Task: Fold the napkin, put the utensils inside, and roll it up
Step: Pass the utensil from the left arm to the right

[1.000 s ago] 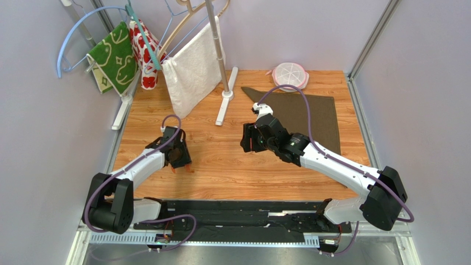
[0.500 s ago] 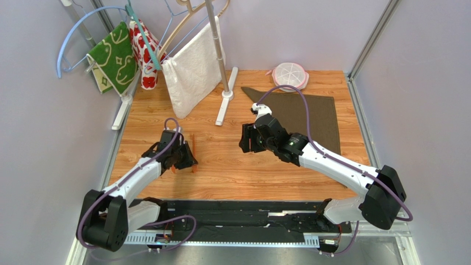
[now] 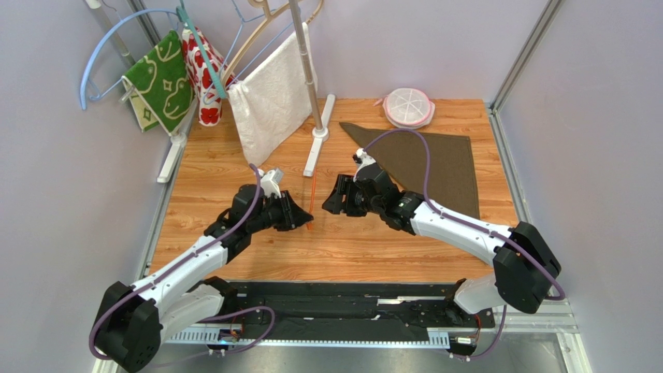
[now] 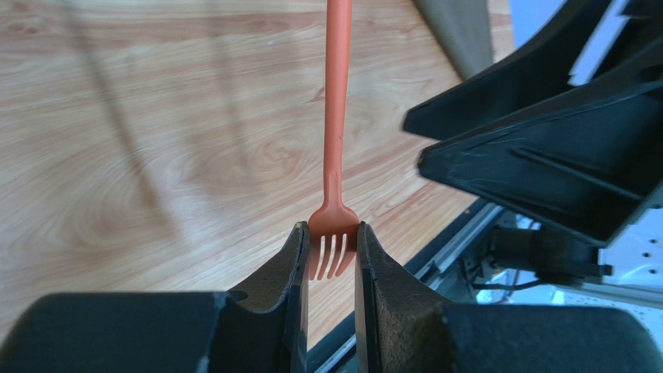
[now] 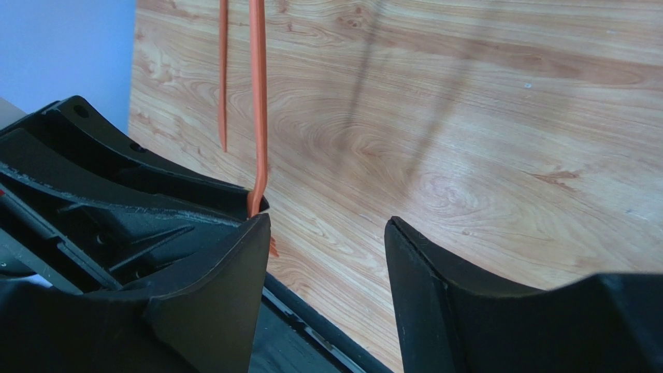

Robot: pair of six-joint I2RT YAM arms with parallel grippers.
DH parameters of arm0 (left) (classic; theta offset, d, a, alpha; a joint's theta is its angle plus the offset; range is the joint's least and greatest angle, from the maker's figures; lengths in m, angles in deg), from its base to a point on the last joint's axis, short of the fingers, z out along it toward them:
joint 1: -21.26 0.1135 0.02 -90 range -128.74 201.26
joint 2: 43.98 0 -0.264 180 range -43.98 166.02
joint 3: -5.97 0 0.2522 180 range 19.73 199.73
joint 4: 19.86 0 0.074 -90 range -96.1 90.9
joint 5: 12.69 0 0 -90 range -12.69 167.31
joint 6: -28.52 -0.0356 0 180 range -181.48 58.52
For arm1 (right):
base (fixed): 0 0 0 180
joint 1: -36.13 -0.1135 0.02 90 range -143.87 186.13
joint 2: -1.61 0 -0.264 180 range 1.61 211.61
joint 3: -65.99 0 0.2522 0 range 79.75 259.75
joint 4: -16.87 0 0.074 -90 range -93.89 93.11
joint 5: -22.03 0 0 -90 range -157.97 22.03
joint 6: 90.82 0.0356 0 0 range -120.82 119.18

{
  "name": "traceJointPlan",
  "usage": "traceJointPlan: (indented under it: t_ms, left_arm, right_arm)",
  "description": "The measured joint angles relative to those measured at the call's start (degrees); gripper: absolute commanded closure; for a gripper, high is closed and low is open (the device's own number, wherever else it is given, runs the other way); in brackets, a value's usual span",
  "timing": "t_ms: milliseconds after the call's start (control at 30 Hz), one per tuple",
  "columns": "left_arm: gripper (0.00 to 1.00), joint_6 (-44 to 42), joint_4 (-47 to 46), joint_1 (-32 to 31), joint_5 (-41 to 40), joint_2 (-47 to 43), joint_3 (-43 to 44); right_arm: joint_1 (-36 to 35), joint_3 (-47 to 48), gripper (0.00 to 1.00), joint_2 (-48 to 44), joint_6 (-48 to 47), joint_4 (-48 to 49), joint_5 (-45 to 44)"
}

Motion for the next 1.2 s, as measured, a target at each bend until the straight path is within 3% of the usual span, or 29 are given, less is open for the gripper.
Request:
traceJointPlan:
  t_ms: [333, 600, 833, 900, 933, 1033, 1200]
  left_arm:
    - [1.00, 6.01, -9.27, -3.52, 0.55, 0.92, -0.70]
    - [1.00, 8.63, -12.90, -5.49, 1.07, 1.51, -1.11]
    - [0.99, 9.73, -14.88, -6.88, 1.31, 2.23, -1.14]
    - [0.89, 9.86, -15.08, -6.91, 1.53, 2.56, -1.14]
    - [0.66, 9.88, -15.34, -6.97, 1.64, 2.71, -1.14]
    - [0.27, 9.31, -15.06, -7.08, 1.77, 2.97, -0.81]
    - [0.17, 5.60, -2.54, -7.04, -0.70, 2.23, 5.11]
  right_arm:
    - [0.00, -2.69, 0.43, -0.04, 3.74, 8.57, 2.67]
    - [0.00, -3.52, 0.55, -0.04, 4.04, 11.63, 2.73]
    - [0.00, -3.74, 0.94, -0.13, 3.74, 12.90, 2.34]
    - [-0.13, -3.74, 1.00, -0.39, 3.74, 13.09, 1.99]
    - [-0.22, -3.72, 1.00, -0.55, 3.43, 13.09, 1.81]
    - [-0.22, -3.56, 1.00, -0.94, 1.95, 12.35, 1.16]
    - [5.11, 0.63, 1.00, -1.68, -7.10, 1.99, -4.31]
